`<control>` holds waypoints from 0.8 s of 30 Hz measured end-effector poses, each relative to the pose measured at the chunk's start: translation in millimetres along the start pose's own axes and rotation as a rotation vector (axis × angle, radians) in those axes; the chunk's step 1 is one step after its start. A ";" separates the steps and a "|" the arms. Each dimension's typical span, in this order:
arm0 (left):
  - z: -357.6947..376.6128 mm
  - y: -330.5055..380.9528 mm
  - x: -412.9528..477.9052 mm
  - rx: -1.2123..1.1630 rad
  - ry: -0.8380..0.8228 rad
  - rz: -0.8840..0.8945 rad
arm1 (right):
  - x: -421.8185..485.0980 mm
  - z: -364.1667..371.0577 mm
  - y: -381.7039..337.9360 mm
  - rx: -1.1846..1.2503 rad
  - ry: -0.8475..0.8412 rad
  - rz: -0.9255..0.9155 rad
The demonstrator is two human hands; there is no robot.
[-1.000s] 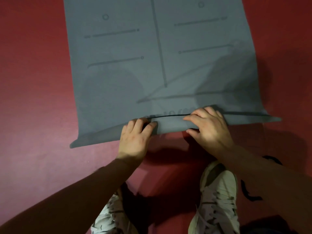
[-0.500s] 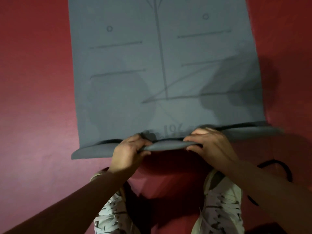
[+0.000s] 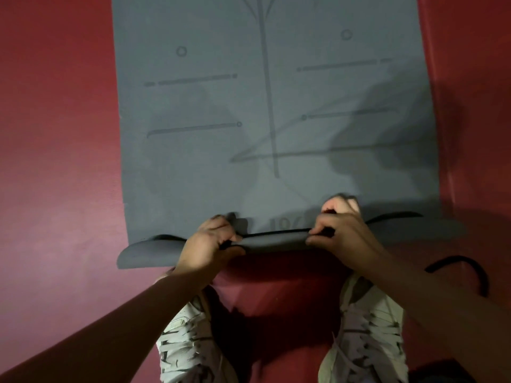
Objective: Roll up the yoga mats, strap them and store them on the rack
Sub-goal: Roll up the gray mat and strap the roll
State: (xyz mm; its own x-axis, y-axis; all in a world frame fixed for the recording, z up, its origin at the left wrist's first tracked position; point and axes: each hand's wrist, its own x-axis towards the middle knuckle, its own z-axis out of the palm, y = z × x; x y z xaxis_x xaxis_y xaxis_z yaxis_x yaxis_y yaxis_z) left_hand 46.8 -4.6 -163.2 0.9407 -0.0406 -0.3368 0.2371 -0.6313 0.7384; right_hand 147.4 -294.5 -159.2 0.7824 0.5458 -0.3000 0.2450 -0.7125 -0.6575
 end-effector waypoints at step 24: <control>-4.4 -17.3 -21.6 0.821 0.017 0.155 | 4.2 -46.6 9.1 -0.364 -0.429 -0.065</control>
State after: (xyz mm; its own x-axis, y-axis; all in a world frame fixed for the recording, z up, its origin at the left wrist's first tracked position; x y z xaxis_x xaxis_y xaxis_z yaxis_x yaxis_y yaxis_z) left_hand 23.4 10.6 -166.1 0.9532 -0.1662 -0.2524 -0.1414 -0.9834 0.1135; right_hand 179.7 -319.2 -134.3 0.4746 0.6698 -0.5710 0.5262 -0.7360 -0.4260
